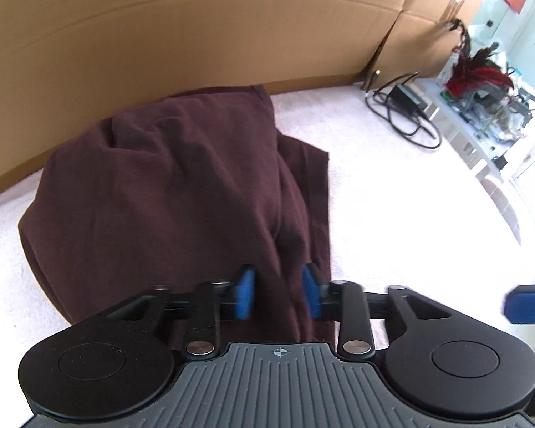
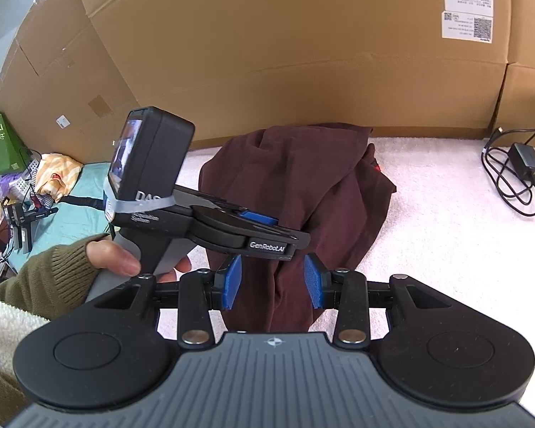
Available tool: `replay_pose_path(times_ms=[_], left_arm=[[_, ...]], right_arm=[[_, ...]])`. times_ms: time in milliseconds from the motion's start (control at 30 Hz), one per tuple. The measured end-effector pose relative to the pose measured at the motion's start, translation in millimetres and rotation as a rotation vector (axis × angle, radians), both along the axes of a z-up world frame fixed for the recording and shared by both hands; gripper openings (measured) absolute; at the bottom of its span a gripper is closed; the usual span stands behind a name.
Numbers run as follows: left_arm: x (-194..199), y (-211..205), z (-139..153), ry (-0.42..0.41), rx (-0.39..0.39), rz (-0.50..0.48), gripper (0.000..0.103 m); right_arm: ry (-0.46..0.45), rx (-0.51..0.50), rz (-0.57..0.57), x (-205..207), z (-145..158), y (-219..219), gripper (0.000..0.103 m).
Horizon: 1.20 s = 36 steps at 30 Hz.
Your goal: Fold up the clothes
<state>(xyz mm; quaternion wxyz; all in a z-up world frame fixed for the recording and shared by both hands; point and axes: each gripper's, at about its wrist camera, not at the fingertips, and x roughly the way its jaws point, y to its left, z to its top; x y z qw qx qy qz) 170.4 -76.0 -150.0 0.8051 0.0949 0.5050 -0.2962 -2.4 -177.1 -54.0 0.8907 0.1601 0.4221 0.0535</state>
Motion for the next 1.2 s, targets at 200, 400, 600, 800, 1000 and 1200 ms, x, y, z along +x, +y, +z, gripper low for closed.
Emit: replay_pose_path(times_ms=[200,400,600,800,1000,1200], left_arm=[[9.0,13.9,-5.3,0.026,-0.003,0.078,0.000],[-2.6,34.9,17.1,-0.023,-0.023,0.118,0.000],[-15.7,58.0,38.2,-0.099,0.001,0.168,0.000],[-23.6,95.8,42.1,-0.099,0.016,0.264,0.000],[-26.8,118.2,37.2,-0.041,0.006,0.321,0.019],[-32.7,77.1,42.8,-0.080,-0.022,0.242,0.065]], right_arm=[[0.006,0.001,-0.014,-2.4,-0.5,-1.6,0.046],[0.009,0.004,-0.001,-0.8,-1.8,-2.2,0.046],[0.011,0.007,0.027,3.7,-3.7,-1.3,0.046],[0.010,0.008,0.065,8.5,-3.3,3.9,0.046],[0.021,0.006,0.105,16.5,-5.8,8.4,0.047],[0.020,0.003,0.130,20.9,-5.3,11.3,0.048]])
